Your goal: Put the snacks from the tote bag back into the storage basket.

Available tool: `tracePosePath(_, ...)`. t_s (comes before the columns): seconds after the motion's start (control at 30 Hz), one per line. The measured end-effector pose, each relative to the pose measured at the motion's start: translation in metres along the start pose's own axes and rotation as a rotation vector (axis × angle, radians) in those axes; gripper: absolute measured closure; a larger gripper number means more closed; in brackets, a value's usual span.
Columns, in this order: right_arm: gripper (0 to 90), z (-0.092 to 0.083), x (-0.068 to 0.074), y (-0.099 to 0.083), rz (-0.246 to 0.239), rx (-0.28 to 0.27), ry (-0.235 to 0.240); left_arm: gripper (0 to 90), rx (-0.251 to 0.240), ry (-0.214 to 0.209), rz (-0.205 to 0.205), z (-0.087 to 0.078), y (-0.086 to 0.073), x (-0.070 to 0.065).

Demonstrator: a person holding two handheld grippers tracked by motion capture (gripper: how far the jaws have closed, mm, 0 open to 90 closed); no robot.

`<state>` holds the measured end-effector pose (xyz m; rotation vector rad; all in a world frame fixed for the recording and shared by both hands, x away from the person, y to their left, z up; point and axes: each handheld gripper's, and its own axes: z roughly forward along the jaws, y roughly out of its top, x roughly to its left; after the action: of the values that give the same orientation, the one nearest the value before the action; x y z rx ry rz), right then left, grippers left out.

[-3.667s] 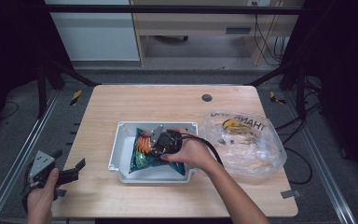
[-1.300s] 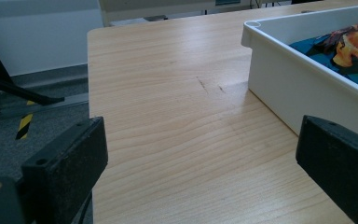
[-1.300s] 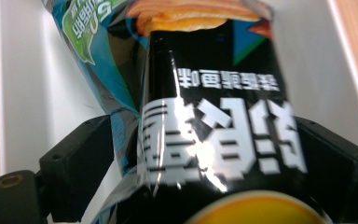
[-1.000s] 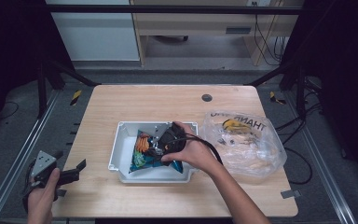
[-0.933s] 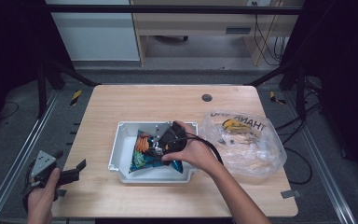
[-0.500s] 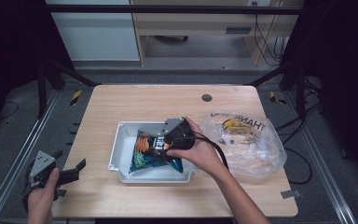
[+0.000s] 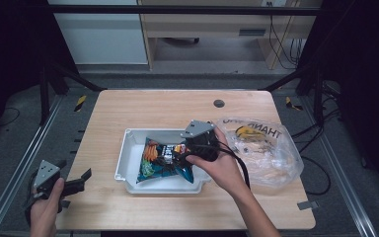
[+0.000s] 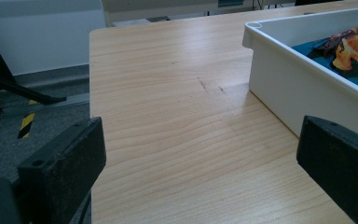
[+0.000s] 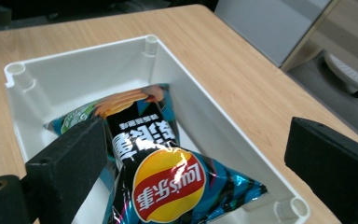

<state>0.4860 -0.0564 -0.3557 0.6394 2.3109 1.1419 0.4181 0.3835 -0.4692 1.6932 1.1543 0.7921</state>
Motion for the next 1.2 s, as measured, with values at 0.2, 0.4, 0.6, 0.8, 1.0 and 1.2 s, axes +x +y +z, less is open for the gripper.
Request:
tracePosePath(0.2,6.2,-0.009,-0.004,0.000,0.054,-0.035,-0.037,0.9,0.000,0.002,-0.004,0.000,0.000,0.000)
tracePosePath(0.4,5.8,-0.018,-0.004,-0.001,0.072,-0.030,-0.060,0.9,-0.002,-0.005,0.004,0.001,0.001,-0.001)
tracePosePath(0.6,5.4,-0.032,-0.003,-0.004,0.097,-0.069,-0.097,0.9,-0.001,-0.019,0.020,0.004,0.004,-0.003)
tracePosePath(0.8,5.1,-0.042,-0.008,-0.007,0.141,-0.109,-0.189,0.9,0.005,-0.017,0.025,0.005,0.004,-0.005)
tracePosePath(1.0,5.6,-0.050,-0.017,-0.012,0.196,-0.132,-0.287,0.9,0.010,-0.023,0.026,0.007,0.004,-0.007)
tracePosePath(1.2,5.4,-0.063,-0.023,-0.022,0.201,-0.120,-0.331,0.9,0.010,-0.019,0.020,0.005,0.003,-0.007)
